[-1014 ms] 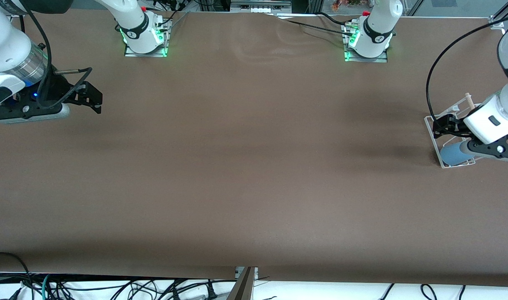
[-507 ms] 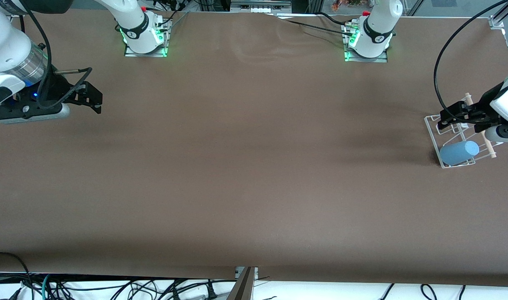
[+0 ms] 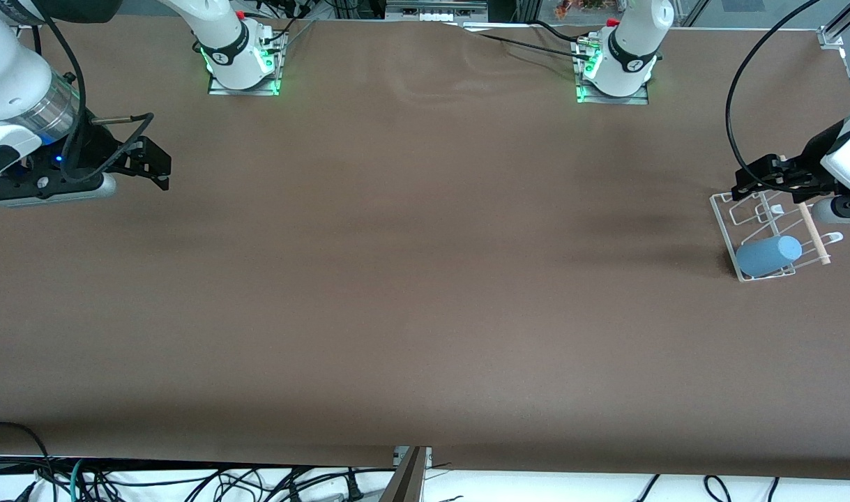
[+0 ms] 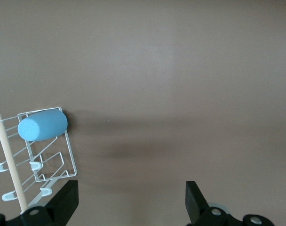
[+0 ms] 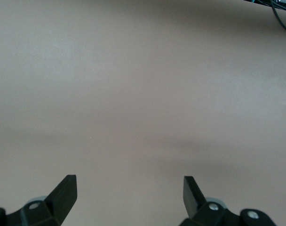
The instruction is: Transfer cup to left arm and place on rack
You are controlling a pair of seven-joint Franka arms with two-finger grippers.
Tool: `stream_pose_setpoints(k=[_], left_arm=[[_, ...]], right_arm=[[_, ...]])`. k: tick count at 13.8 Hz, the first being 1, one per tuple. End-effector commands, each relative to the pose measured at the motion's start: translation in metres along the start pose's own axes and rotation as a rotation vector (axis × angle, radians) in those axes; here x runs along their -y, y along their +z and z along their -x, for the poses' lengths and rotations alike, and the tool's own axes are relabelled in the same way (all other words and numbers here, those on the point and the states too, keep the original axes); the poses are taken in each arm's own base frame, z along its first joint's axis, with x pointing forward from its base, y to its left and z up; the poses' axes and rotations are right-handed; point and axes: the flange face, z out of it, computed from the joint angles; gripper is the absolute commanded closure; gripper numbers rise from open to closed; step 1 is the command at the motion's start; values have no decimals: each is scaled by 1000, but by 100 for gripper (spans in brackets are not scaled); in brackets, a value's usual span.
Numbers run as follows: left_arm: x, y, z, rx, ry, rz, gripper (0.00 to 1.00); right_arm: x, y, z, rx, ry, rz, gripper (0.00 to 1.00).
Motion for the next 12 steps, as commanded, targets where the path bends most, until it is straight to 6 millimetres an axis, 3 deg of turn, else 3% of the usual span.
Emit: stream_pose_setpoints(k=[1, 6, 12], left_arm=[[-1, -1, 1, 7, -27, 19, 0], [-2, 3, -4, 18, -79, 23, 0], [4, 3, -8, 16, -85, 26, 0]], right_arm=[[1, -5, 2, -2, -5, 5, 0], [10, -6, 3, 1, -11, 10, 0], [18, 8, 0, 34, -21, 3, 0]])
